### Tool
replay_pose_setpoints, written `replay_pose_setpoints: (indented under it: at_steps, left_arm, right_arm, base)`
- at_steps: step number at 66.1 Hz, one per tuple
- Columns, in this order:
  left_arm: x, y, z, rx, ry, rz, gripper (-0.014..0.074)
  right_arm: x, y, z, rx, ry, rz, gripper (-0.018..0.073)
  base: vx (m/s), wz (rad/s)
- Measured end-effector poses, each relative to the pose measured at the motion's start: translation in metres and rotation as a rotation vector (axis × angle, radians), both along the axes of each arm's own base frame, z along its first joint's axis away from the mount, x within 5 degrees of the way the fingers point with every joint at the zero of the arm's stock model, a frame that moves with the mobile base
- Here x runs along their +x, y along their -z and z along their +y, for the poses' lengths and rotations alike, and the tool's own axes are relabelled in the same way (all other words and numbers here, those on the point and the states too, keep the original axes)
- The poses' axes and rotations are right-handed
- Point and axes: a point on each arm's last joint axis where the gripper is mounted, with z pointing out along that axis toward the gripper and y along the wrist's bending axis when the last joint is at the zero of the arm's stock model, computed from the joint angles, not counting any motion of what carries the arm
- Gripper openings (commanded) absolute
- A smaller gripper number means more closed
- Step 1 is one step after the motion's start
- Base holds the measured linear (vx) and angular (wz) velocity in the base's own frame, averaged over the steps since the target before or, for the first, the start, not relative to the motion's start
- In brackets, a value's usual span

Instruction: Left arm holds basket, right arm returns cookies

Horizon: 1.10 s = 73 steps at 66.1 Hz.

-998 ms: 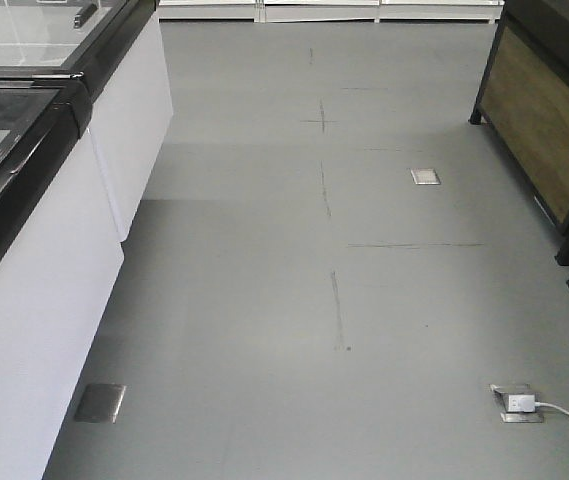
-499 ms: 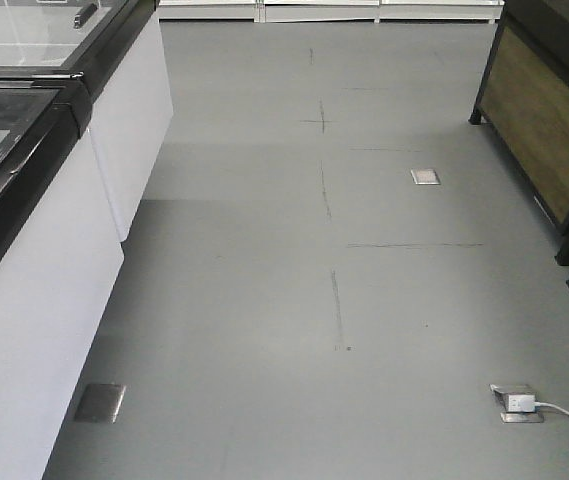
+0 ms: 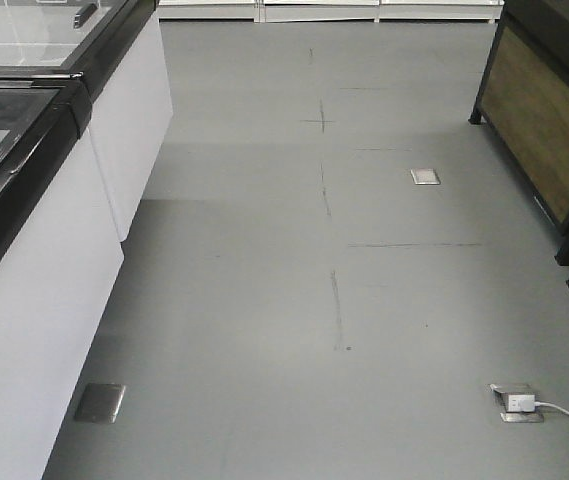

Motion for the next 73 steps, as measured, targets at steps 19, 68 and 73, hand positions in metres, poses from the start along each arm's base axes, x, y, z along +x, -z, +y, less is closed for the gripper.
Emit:
replay_pose_setpoints:
  at_steps: [19, 68, 73]
  left_arm:
    - [0.023, -0.059, -0.003, 0.015, 0.021, 0.276, -0.0007]
    - [0.043, -0.054, -0.004, 0.010, 0.026, 0.446, 0.0141]
    - [0.043, -0.053, -0.004, 0.011, 0.027, 0.452, 0.0207]
  right_arm:
    - [0.000, 0.000, 0.000, 0.000, 0.000, 0.000, -0.0008]
    - [0.000, 0.000, 0.000, 0.000, 0.000, 0.000, -0.0008]
    - [0.000, 0.000, 0.000, 0.000, 0.000, 0.000, -0.0008]
  base:
    - [0.00, 0.00]
    - [0.00, 0.00]
    - [0.00, 0.00]
